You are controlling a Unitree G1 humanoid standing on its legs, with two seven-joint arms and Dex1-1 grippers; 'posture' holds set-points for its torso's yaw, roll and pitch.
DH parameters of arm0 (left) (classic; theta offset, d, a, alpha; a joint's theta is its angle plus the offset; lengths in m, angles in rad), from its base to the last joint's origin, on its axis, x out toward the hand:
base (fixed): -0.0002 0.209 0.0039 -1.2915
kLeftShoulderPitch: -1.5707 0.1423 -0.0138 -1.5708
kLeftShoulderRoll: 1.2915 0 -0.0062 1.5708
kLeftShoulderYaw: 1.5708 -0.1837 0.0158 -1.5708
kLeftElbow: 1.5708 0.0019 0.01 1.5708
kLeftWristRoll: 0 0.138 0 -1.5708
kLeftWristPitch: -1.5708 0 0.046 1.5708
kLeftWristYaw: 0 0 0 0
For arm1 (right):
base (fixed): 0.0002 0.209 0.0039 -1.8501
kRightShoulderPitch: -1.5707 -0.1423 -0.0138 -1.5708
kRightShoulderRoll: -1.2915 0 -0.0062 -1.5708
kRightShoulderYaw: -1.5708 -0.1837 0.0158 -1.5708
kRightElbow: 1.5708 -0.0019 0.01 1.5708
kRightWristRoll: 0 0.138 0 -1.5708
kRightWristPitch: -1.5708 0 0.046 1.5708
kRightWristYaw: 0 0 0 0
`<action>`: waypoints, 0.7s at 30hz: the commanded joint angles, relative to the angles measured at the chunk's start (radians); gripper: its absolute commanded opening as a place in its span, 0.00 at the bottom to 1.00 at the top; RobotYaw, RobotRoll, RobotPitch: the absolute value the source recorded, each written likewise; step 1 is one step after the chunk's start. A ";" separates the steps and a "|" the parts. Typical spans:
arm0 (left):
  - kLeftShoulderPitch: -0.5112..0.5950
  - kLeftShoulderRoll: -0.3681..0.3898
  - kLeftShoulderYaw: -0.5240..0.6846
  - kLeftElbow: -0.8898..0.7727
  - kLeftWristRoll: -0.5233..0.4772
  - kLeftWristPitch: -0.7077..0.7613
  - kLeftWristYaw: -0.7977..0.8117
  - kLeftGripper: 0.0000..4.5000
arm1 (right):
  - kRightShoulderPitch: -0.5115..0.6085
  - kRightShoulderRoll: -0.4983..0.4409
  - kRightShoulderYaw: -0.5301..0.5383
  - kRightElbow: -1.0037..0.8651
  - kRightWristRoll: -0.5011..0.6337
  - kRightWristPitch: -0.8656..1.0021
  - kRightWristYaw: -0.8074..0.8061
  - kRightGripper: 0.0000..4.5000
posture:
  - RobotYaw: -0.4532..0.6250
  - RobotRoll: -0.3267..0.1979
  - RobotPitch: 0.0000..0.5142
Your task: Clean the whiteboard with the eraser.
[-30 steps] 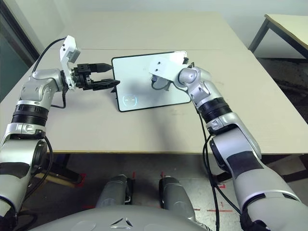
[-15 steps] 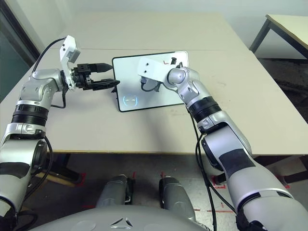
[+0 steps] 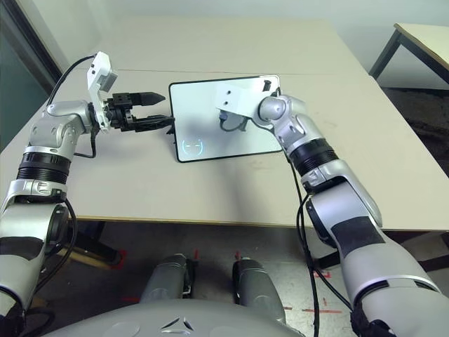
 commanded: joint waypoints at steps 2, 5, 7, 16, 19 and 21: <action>-0.021 -0.001 -0.005 0.022 0.012 -0.009 -0.002 1.00 | -0.008 -0.041 -0.026 0.051 0.001 0.005 -0.011 0.05 | 0.56 0.62 0.07; -0.021 0.000 -0.004 0.022 0.012 -0.009 -0.003 1.00 | -0.011 -0.058 -0.031 0.064 0.004 -0.001 -0.014 0.05 | 0.56 0.62 0.07; -0.022 0.001 -0.005 0.026 0.012 -0.010 -0.003 1.00 | -0.015 -0.066 -0.035 0.077 0.002 -0.007 -0.017 0.05 | 0.56 0.62 0.07; -0.025 0.001 -0.005 0.030 0.012 -0.012 -0.005 1.00 | -0.038 -0.035 -0.033 0.082 0.001 -0.006 -0.021 0.05 | 0.56 0.62 0.07; -0.027 0.001 -0.006 0.032 0.013 -0.013 -0.004 1.00 | -0.050 -0.011 -0.028 0.087 -0.001 -0.010 -0.023 0.05 | 0.57 0.62 0.07; -0.027 0.001 -0.006 0.032 0.013 -0.013 -0.004 1.00 | -0.061 0.012 -0.023 0.091 -0.003 -0.012 -0.024 0.05 | 0.57 0.62 0.07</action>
